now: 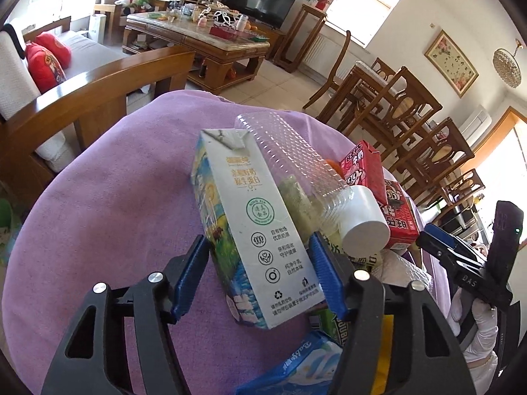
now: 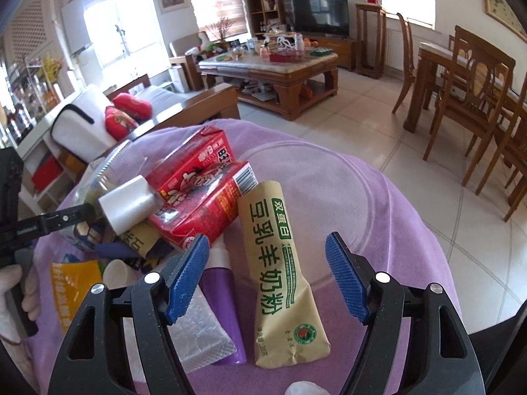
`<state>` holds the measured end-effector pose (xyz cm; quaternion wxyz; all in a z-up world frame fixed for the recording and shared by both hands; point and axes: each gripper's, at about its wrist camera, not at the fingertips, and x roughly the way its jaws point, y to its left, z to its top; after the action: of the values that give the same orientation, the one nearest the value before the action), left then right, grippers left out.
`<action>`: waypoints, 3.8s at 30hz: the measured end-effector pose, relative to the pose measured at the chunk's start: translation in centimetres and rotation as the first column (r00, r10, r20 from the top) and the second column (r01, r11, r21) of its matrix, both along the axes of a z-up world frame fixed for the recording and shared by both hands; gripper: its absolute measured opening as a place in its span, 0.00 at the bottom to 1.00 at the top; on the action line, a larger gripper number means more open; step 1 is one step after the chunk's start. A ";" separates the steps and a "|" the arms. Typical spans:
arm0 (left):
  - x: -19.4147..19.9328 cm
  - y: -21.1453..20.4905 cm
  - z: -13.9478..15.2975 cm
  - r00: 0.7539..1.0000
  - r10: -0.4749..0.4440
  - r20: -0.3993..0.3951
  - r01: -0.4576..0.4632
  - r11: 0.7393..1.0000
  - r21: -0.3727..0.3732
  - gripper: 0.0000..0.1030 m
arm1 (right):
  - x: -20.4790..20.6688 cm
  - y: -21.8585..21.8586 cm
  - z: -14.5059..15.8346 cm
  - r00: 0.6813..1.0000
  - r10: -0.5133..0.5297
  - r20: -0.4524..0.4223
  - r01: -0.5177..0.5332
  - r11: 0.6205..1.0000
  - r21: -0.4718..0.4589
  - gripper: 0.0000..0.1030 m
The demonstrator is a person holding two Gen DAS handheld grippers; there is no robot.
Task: Collect trash
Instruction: 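Grasp the milk carton with the left tool while the right tool grasps the yellow snack tube, then carry both items over the black bin and open both tools to drop them, then grasp the clear plastic clamshell with the left tool while the right tool grasps the red snack box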
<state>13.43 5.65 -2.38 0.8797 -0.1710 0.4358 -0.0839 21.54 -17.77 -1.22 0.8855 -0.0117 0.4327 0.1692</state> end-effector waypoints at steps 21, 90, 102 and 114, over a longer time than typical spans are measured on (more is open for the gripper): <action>-5.0 2.4 3.4 0.985 -0.022 0.172 0.038 0.995 -0.095 0.40 | -7.2 -5.0 4.3 0.990 -0.083 0.115 0.051 0.965 0.258 0.32; -9.9 -44.9 -1.4 0.660 -0.746 0.090 0.732 0.665 0.145 0.51 | -25.6 -37.8 -3.2 0.820 -0.561 0.113 0.533 0.820 0.208 0.52; -11.8 -37.6 2.1 0.737 -0.642 0.212 0.624 0.767 0.151 0.81 | -25.9 -36.2 -1.2 0.811 -0.563 0.161 0.518 0.818 0.250 0.79; -11.3 -23.2 5.8 0.853 -0.376 0.362 0.343 0.927 0.155 0.95 | -22.4 -25.1 3.6 0.882 -0.409 0.235 0.357 0.904 0.235 0.95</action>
<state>2.17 -17.58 3.38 0.9231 -0.0290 0.2819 -0.2601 -0.89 -42.86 2.36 0.9504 0.1327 0.2800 0.0265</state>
